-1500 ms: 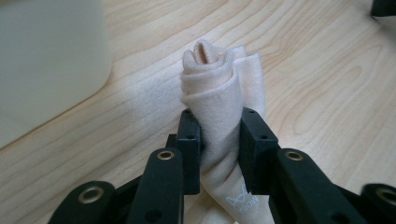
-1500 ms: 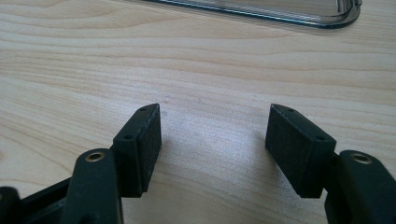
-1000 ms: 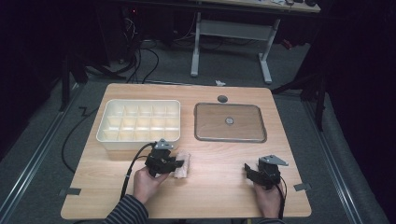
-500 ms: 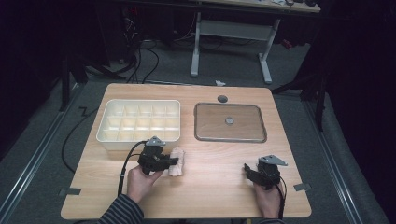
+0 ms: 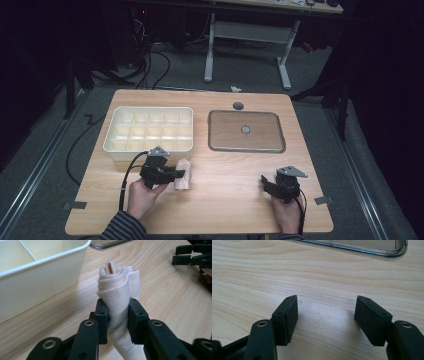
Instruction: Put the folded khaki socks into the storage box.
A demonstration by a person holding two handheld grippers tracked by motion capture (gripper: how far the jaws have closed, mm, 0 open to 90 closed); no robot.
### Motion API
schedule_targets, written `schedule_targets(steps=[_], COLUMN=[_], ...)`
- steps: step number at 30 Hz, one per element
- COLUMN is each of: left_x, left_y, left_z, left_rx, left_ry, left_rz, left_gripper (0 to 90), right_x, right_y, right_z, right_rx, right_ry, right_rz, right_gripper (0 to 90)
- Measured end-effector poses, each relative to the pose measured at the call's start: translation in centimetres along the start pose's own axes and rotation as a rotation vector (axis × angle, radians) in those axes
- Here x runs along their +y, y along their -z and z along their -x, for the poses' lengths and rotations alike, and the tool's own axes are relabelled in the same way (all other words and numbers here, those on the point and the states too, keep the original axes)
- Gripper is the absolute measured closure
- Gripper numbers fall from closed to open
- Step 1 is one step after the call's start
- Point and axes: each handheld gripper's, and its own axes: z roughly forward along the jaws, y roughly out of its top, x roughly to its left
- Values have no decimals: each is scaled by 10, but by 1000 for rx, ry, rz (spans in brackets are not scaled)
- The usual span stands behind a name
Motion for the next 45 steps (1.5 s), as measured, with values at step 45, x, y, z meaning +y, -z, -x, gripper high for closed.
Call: schedule_targets(steps=[45], left_x=[-21], left_y=[46], left_z=[-27], left_rx=[52], left_ry=[66], left_rz=[63], left_gripper=[725], right_x=[0], right_y=[0], right_z=[1], right_rx=[4], right_ry=[-5], right_rz=[1], right_gripper=[354])
